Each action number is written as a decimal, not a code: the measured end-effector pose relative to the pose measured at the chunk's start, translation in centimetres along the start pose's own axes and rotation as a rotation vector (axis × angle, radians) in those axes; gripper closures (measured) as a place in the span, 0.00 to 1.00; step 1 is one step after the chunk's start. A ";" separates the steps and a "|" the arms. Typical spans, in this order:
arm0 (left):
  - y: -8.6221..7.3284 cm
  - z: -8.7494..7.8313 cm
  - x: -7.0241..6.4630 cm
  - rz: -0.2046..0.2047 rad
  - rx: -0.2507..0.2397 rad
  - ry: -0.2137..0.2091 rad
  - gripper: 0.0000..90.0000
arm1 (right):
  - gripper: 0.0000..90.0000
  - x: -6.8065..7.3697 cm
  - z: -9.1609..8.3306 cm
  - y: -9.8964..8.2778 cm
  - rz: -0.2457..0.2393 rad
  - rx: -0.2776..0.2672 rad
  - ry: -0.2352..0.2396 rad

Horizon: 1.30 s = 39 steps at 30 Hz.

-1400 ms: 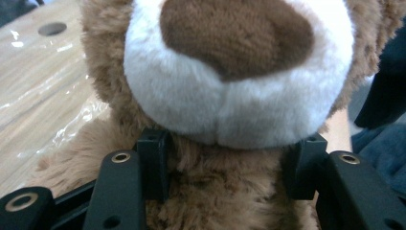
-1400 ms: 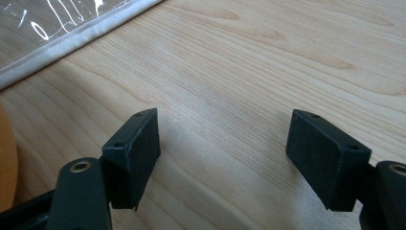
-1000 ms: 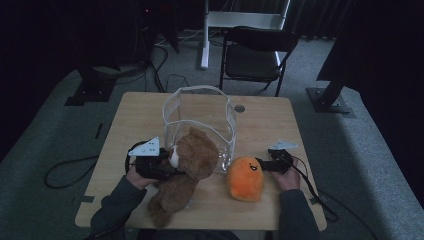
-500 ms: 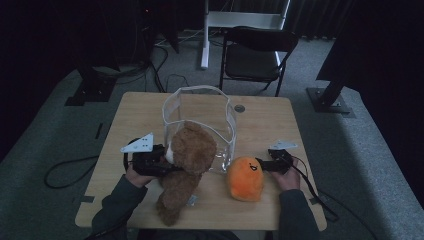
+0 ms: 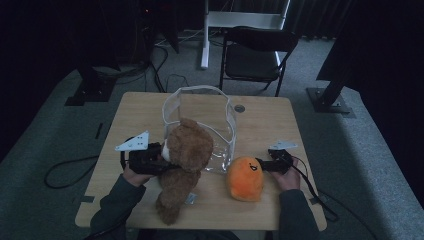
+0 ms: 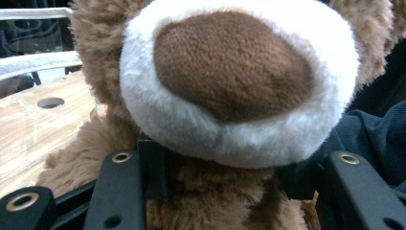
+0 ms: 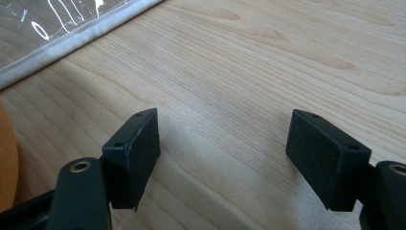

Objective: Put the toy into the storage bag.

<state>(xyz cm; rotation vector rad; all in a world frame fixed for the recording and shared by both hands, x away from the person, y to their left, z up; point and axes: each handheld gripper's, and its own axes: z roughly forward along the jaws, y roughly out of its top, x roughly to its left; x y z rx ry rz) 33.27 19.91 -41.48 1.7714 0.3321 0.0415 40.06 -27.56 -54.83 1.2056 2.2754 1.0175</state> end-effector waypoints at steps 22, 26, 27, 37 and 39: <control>0.7 -1.7 0.3 -0.017 -0.018 0.039 0.53 | 0.29 0.0 0.0 0.0 0.000 0.000 0.000; 0.8 -2.1 0.3 -0.027 -0.038 0.052 0.53 | 0.29 0.0 0.0 0.0 0.000 0.000 0.000; 0.9 -2.2 0.4 -0.026 -0.041 0.053 0.53 | 0.29 0.0 0.0 0.0 -0.001 0.000 0.000; 1.2 -3.0 0.4 -0.032 -0.067 0.070 0.53 | 0.29 0.0 0.0 0.0 0.000 0.000 0.000; 1.3 -3.2 0.5 -0.033 -0.069 0.074 0.53 | 0.29 0.0 0.0 0.0 -0.001 0.000 0.000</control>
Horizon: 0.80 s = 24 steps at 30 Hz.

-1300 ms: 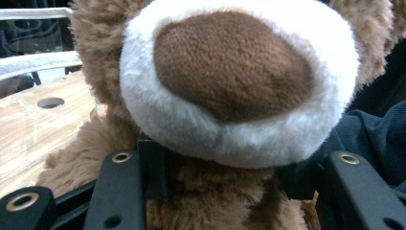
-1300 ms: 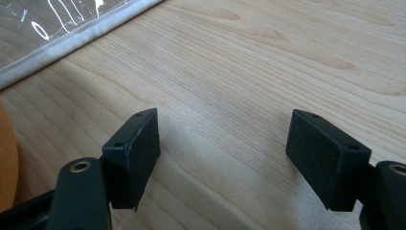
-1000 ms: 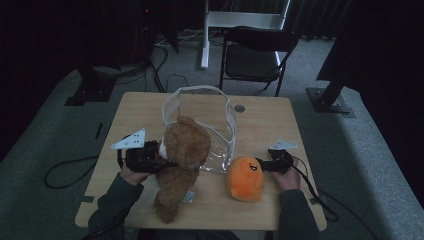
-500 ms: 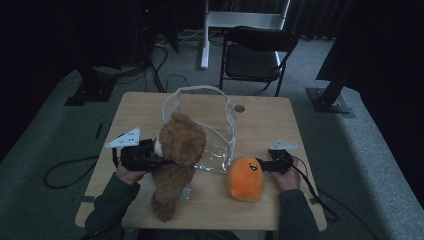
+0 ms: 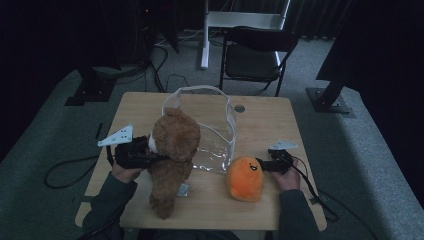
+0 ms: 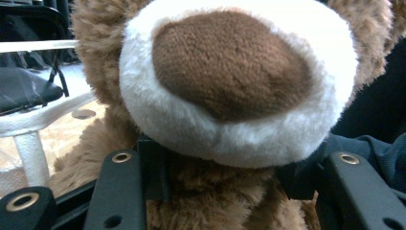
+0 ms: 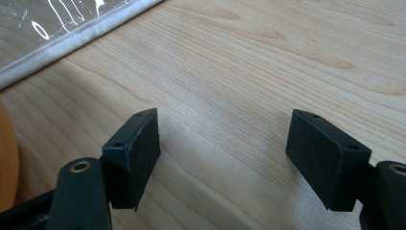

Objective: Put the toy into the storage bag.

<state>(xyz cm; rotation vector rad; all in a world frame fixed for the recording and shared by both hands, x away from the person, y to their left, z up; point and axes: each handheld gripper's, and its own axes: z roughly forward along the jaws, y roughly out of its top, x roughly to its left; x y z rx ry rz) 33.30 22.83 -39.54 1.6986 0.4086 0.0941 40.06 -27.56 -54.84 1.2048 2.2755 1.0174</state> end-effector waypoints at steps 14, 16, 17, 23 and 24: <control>0.7 -1.1 0.2 -0.010 -0.037 0.016 0.53 | 0.29 0.0 0.0 0.0 -0.001 0.000 0.000; 0.8 -1.3 0.2 -0.013 -0.044 0.017 0.53 | 0.29 0.0 0.0 0.0 -0.001 0.000 0.000; 0.9 -1.5 0.2 -0.015 -0.051 0.020 0.53 | 0.29 0.0 0.0 0.0 -0.002 -0.001 0.000; 1.2 -2.0 0.3 -0.015 -0.061 0.027 0.53 | 0.29 0.0 0.0 0.0 -0.001 0.000 0.000; 1.3 -2.1 0.3 -0.013 -0.062 0.028 0.53 | 0.29 0.0 0.0 0.0 -0.001 0.000 0.000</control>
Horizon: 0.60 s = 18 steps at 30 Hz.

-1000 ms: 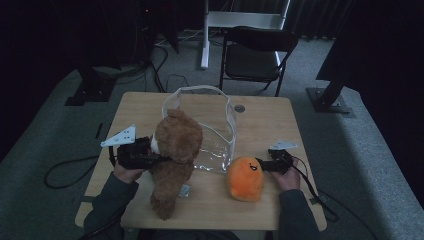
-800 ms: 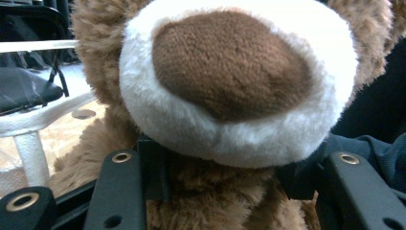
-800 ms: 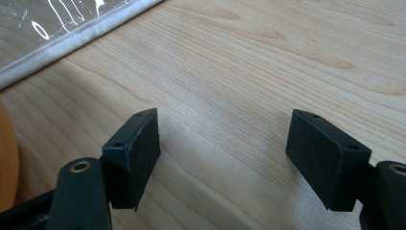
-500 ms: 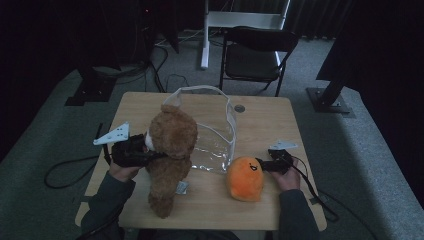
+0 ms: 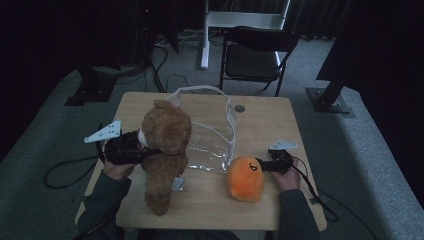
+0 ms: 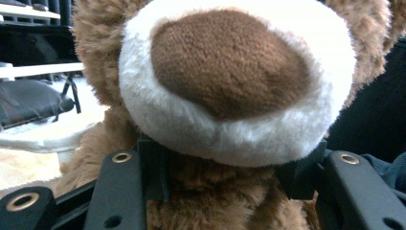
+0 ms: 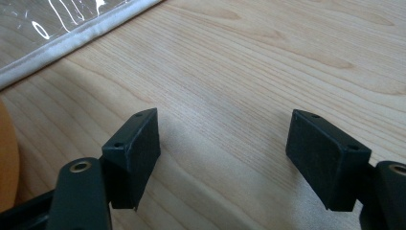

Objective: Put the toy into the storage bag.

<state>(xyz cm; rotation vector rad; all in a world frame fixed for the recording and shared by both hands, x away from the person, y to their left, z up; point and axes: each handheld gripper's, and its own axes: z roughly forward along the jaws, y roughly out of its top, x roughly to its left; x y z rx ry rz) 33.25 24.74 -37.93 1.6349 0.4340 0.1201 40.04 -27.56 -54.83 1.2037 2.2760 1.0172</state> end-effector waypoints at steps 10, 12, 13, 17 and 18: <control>0.9 -1.4 0.2 0.007 -0.039 0.041 0.53 | 0.29 0.0 0.0 0.0 -0.001 0.000 0.000; 1.0 -1.7 0.3 0.004 -0.045 0.047 0.53 | 0.29 0.0 0.0 0.0 -0.001 0.000 0.000; 1.1 -1.8 0.3 0.005 -0.048 0.051 0.53 | 0.29 0.0 0.0 0.0 -0.001 0.000 0.000; 1.5 -2.2 0.4 0.010 -0.051 0.063 0.53 | 0.29 0.0 0.0 0.0 -0.001 -0.001 0.000; 1.5 -2.3 0.4 0.014 -0.055 0.065 0.53 | 0.29 0.0 0.0 0.0 -0.001 0.000 0.000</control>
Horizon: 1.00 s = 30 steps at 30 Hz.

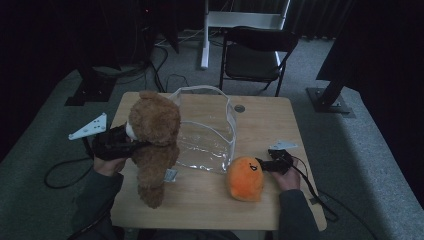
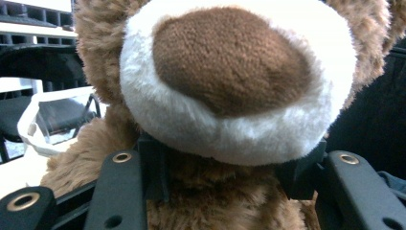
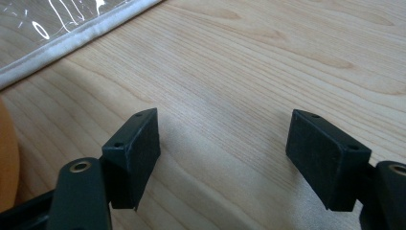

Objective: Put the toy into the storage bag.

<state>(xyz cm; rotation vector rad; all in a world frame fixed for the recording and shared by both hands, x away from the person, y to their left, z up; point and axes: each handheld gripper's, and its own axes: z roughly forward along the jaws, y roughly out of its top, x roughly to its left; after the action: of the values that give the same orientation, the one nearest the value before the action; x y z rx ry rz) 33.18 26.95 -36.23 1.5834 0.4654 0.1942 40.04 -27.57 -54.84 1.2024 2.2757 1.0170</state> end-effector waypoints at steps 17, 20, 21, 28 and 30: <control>1.5 -1.1 0.6 0.009 -0.038 0.031 0.53 | 0.29 0.0 0.0 0.0 0.000 0.000 0.000; 1.7 -1.2 0.7 0.006 -0.046 0.034 0.53 | 0.29 0.0 0.0 0.0 0.000 0.000 0.000; 1.8 -1.3 0.8 0.006 -0.044 0.036 0.53 | 0.29 0.0 0.0 0.0 0.000 0.000 0.000; 2.4 -1.3 1.0 0.011 -0.055 0.044 0.53 | 0.29 0.0 0.0 0.0 0.000 0.000 0.000; 2.6 -1.3 1.1 0.012 -0.057 0.046 0.53 | 0.29 0.0 0.0 0.0 0.000 0.000 0.000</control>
<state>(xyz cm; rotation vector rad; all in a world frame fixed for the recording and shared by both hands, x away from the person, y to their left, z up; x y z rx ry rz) 34.11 28.52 -33.70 1.5287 0.4824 0.2517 40.04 -27.57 -54.84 1.2028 2.2757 1.0170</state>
